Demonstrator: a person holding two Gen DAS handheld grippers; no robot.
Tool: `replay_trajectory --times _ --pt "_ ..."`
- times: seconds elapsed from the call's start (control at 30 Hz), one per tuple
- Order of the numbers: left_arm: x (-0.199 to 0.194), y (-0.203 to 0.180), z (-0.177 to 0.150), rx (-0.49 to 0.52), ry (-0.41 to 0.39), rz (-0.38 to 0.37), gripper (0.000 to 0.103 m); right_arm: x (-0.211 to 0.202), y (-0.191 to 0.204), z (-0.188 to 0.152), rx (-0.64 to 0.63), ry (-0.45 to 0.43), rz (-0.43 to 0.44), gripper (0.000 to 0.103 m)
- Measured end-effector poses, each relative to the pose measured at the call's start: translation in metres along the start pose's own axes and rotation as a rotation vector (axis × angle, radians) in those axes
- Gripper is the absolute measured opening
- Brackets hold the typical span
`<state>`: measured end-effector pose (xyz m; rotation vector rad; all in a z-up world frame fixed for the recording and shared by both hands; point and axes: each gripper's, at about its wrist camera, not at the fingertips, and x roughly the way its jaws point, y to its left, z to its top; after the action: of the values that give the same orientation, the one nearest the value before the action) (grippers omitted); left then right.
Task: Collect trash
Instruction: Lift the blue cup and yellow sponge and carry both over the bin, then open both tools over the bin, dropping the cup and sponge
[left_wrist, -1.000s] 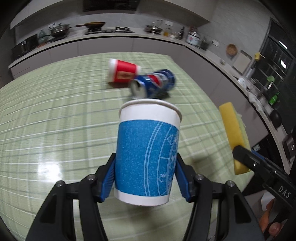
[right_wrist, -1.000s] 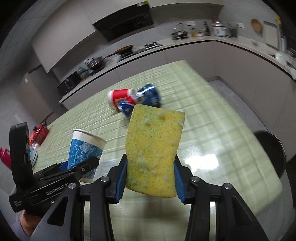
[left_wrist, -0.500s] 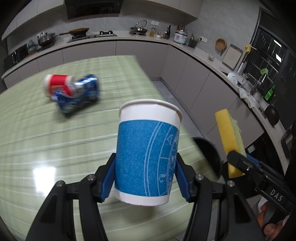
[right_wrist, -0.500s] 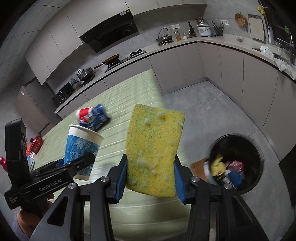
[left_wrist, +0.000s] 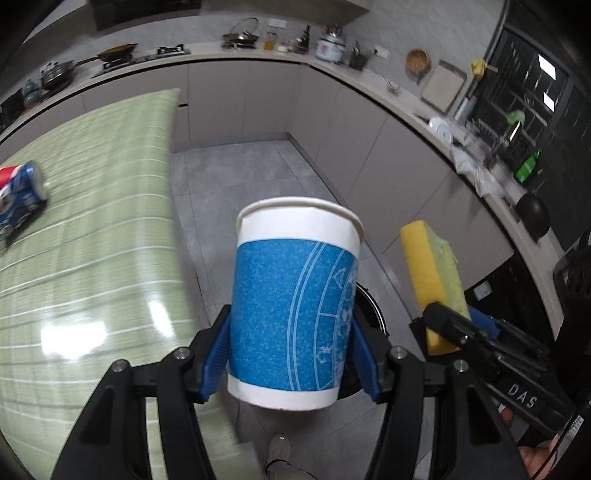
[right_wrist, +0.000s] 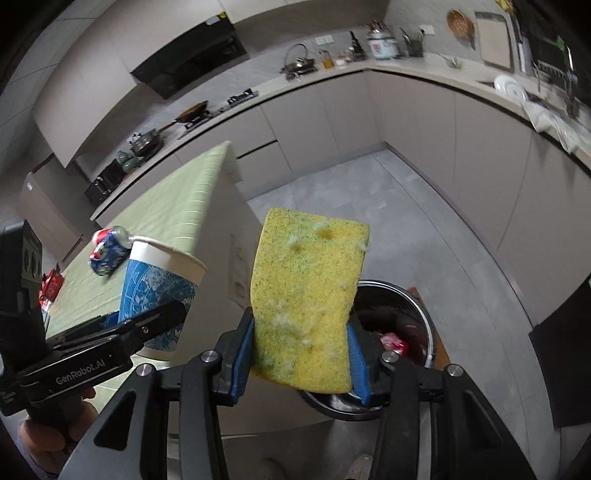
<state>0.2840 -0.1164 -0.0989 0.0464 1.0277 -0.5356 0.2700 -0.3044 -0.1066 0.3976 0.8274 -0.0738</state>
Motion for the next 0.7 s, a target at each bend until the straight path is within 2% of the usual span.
replay_trajectory --times 0.2,0.33,0.57,0.7 --pt "0.041 -0.018 -0.007 0.013 0.083 0.046 0.061 0.037 -0.044 -0.011 0.050 0.085 -0.022 0.047" --pt "0.065 -0.022 -0.014 -0.003 0.143 0.076 0.061 0.064 -0.060 -0.019 0.058 0.146 -0.021 0.047" --pt "0.088 -0.033 -0.019 0.002 0.195 0.116 0.063 0.099 -0.084 -0.024 0.059 0.214 -0.011 0.048" --pt "0.100 -0.038 -0.019 -0.016 0.224 0.127 0.064 0.115 -0.091 -0.024 0.047 0.246 0.007 0.054"
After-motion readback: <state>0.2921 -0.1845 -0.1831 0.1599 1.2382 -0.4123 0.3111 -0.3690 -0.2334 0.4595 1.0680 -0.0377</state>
